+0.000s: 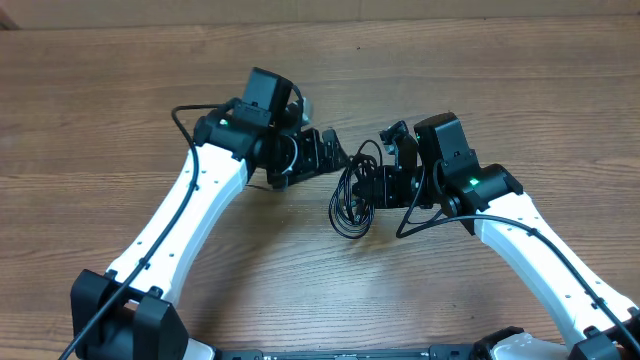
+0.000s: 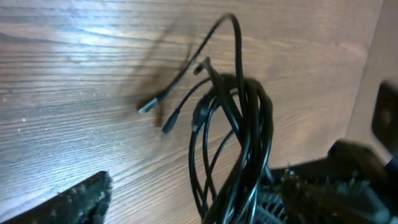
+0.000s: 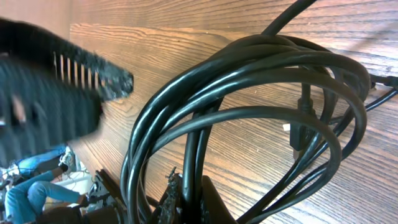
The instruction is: Untangle cables
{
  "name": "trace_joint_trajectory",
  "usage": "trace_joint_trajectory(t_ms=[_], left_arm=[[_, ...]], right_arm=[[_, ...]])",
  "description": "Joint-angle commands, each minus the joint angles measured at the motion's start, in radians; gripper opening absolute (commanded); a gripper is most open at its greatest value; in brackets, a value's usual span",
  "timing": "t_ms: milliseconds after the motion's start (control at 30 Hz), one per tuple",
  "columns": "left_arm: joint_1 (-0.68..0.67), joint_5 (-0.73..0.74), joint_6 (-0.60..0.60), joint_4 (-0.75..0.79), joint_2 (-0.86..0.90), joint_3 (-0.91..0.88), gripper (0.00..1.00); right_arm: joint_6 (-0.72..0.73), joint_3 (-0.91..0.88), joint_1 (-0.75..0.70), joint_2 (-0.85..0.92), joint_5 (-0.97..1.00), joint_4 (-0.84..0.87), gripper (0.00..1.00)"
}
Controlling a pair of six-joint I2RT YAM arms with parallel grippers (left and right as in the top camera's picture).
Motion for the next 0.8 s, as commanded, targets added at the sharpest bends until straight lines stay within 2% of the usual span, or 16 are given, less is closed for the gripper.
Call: trace_joint_trajectory(t_ms=[0, 200, 400, 567, 667, 767], left_arm=[[-0.03, -0.013, 0.097, -0.02, 0.003, 0.008, 0.84], [-0.065, -0.034, 0.121, -0.027, 0.004, 0.007, 0.78], [-0.084, -0.095, 0.113, -0.018, 0.027, -0.008, 0.65], [-0.092, -0.061, 0.085, 0.061, 0.065, -0.058, 0.55], [-0.095, -0.02, 0.086, 0.085, 0.095, -0.064, 0.41], [-0.093, -0.028, 0.087, 0.078, 0.137, -0.064, 0.05]], right_arm=[[0.022, -0.006, -0.001, 0.003, 0.01, 0.008, 0.04], [0.022, -0.006, -0.001, 0.002, 0.009, 0.007, 0.04], [0.026, -0.006, -0.001, 0.002, -0.01, 0.007, 0.04], [0.026, -0.006, -0.001, 0.002, -0.018, 0.007, 0.04], [0.026, -0.006, -0.001, 0.002, -0.018, 0.007, 0.04], [0.027, -0.006, -0.001, 0.002, -0.04, 0.007, 0.04]])
